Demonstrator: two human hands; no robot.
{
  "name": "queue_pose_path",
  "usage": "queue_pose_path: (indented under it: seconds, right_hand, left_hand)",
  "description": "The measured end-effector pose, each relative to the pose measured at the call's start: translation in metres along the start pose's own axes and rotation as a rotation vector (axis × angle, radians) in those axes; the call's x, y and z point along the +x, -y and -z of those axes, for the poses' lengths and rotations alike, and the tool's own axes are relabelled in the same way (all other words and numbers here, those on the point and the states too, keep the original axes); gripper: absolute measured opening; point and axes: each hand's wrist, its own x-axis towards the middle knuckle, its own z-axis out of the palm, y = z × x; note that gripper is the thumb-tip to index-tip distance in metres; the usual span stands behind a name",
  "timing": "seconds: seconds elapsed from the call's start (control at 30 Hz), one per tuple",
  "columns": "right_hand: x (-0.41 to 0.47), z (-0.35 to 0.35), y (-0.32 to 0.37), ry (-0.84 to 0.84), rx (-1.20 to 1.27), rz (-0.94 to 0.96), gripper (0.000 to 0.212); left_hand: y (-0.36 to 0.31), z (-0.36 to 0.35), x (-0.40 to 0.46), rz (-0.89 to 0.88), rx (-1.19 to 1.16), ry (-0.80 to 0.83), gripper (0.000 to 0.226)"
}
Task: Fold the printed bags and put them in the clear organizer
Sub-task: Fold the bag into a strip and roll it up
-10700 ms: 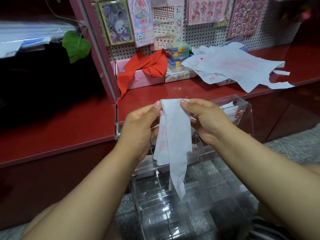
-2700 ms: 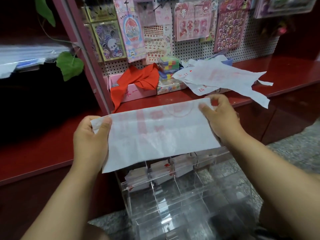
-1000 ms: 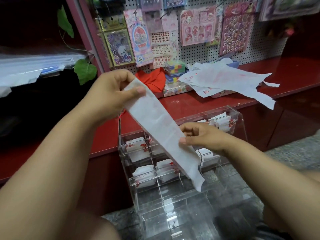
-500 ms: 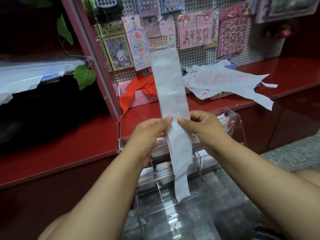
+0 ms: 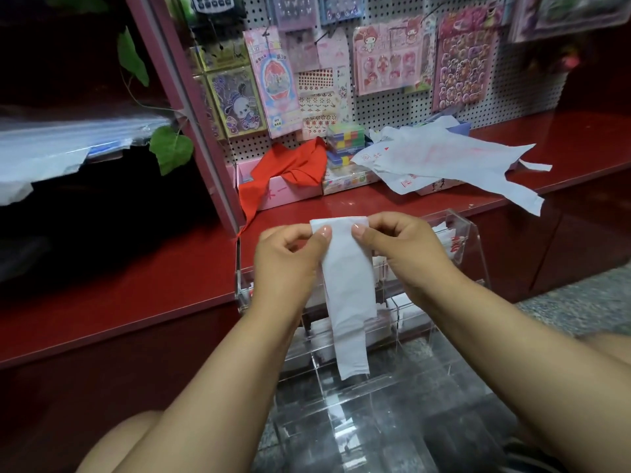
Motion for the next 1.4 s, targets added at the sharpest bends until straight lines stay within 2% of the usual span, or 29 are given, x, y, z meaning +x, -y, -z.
queue_pose_path:
  seconds: [0.1,0.23,0.43,0.5,0.63,0.77,0.83,0.97,1.2,1.4]
  right_hand:
    - [0.0,0.0,0.003,-0.011,0.003,0.003,0.013]
    - [0.0,0.003,0.005,-0.027,0.006,0.009,0.011]
    - [0.0,0.006,0.002,0.039,-0.017,0.003,0.007]
    - [0.0,0.008,-0.002,0.078,-0.061,-0.04,0.006]
    - [0.002,0.01,-0.005,0.128,-0.066,-0.171,0.019]
    - [0.006,0.013,-0.001,0.136,0.155,-0.43,0.014]
    - [0.007,0.016,-0.001,0.141,0.215,-0.487,0.011]
    - [0.006,0.013,-0.003,0.107,0.174,-0.458,0.017]
    - [0.004,0.005,-0.007,0.017,0.204,-0.301,0.019]
    - [0.002,-0.005,-0.015,-0.082,0.204,-0.215,0.014]
  left_hand:
    - [-0.006,0.002,-0.001,-0.08,0.111,-0.038,0.018]
    - [-0.013,0.002,-0.003,-0.094,-0.012,0.075,0.02]
    - [-0.006,0.0,0.003,0.054,-0.124,0.039,0.019]
    - [-0.004,0.0,0.005,0.106,-0.162,0.054,0.017]
    - [-0.009,-0.001,0.006,0.237,-0.281,0.137,0.022]
    - [-0.016,-0.001,0.006,0.342,-0.45,0.218,0.028]
    - [-0.015,-0.001,0.006,0.363,-0.479,0.265,0.033]
    - [-0.014,-0.002,0.006,0.375,-0.498,0.264,0.035]
    - [-0.011,-0.008,0.003,0.33,-0.52,0.198,0.023]
    - [-0.008,-0.011,0.0,0.304,-0.558,0.182,0.024]
